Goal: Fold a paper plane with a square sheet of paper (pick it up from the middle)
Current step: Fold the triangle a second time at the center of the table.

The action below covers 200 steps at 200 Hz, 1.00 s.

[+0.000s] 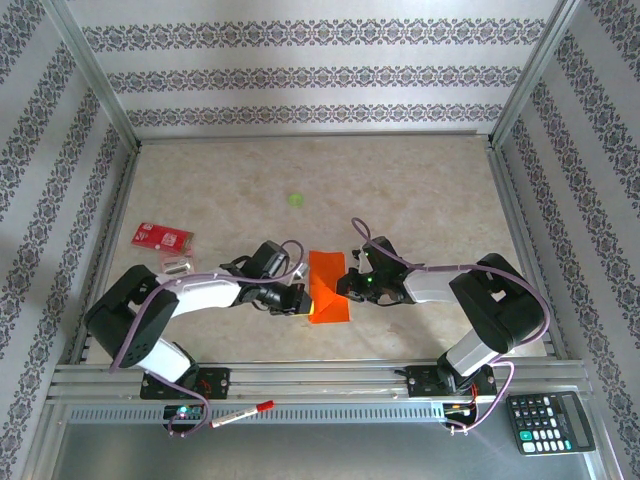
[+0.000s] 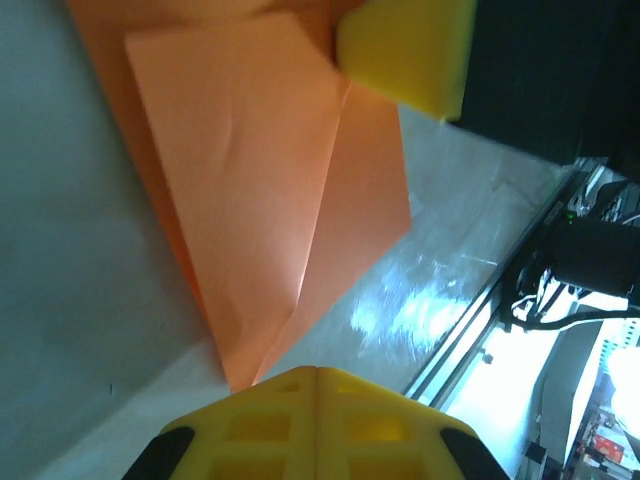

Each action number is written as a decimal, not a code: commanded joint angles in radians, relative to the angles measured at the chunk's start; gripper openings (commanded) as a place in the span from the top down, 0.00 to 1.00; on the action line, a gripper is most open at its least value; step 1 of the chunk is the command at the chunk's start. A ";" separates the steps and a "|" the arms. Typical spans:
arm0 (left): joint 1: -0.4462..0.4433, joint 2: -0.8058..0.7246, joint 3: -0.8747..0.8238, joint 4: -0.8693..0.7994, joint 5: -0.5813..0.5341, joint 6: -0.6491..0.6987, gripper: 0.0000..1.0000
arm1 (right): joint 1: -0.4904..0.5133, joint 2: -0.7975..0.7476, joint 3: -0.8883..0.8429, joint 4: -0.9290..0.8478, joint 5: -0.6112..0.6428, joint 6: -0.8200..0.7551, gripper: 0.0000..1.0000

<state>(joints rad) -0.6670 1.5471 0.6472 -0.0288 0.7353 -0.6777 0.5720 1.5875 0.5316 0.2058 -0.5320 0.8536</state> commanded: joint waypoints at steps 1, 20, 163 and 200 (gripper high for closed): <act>0.004 0.047 0.022 -0.045 -0.007 0.038 0.96 | -0.003 0.027 0.020 -0.063 0.023 -0.030 1.00; -0.009 0.080 0.031 -0.048 0.004 0.046 0.97 | -0.003 0.031 0.027 -0.064 0.024 -0.030 1.00; -0.025 0.027 0.047 0.000 -0.016 0.032 0.84 | -0.011 -0.095 0.028 -0.131 0.029 -0.082 0.90; 0.035 0.038 0.090 0.022 -0.017 0.012 0.85 | 0.026 -0.173 -0.003 -0.144 0.051 -0.085 0.86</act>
<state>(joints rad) -0.6598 1.5581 0.7002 -0.0185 0.7292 -0.6613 0.5747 1.4593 0.5526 0.0963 -0.5106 0.7979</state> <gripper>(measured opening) 0.166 0.138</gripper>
